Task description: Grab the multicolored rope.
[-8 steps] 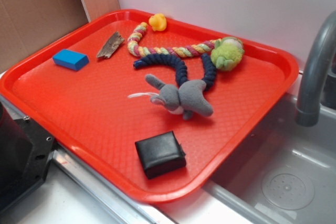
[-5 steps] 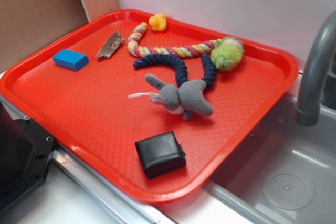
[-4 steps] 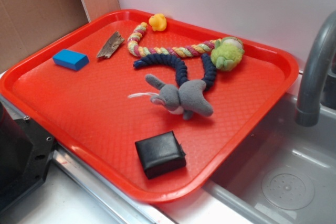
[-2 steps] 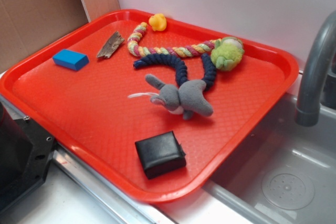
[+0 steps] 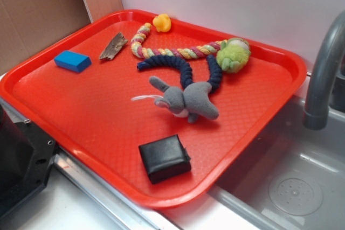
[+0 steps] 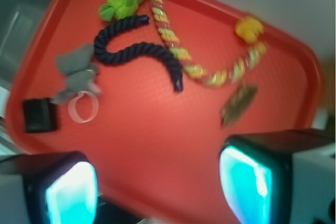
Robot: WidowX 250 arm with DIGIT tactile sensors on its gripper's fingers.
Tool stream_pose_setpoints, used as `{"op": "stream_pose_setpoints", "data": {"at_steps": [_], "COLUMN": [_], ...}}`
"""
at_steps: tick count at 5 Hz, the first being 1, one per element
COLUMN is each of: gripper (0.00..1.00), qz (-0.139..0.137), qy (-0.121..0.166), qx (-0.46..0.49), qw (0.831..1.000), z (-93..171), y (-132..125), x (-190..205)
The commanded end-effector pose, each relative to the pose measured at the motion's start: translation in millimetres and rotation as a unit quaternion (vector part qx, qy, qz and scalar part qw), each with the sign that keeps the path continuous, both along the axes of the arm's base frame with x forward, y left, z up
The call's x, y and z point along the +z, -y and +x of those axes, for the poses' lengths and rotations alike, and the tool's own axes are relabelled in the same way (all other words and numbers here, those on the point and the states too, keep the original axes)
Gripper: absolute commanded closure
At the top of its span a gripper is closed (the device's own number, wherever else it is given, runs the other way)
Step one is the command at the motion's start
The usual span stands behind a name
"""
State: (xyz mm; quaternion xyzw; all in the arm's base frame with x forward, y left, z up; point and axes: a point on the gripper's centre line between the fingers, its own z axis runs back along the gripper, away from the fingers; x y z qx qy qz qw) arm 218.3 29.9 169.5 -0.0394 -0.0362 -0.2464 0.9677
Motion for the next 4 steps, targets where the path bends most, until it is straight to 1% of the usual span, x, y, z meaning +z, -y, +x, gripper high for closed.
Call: {"op": "stream_pose_setpoints", "data": {"at_steps": [1,2,3,4], "gripper": [0.0,0.0,0.0,0.0], "qz": [0.012,0.034,0.046,0.043], "qy": [0.032,0.034,0.029,0.006], "qx": [-0.137,-0.182,-0.228,-0.246], "qw": [0.99,0.982,0.972,0.968], "z": [37,53,63,28], "y": [-17,-18,-19,-26], "x": [-61,-85,-102,-139]}}
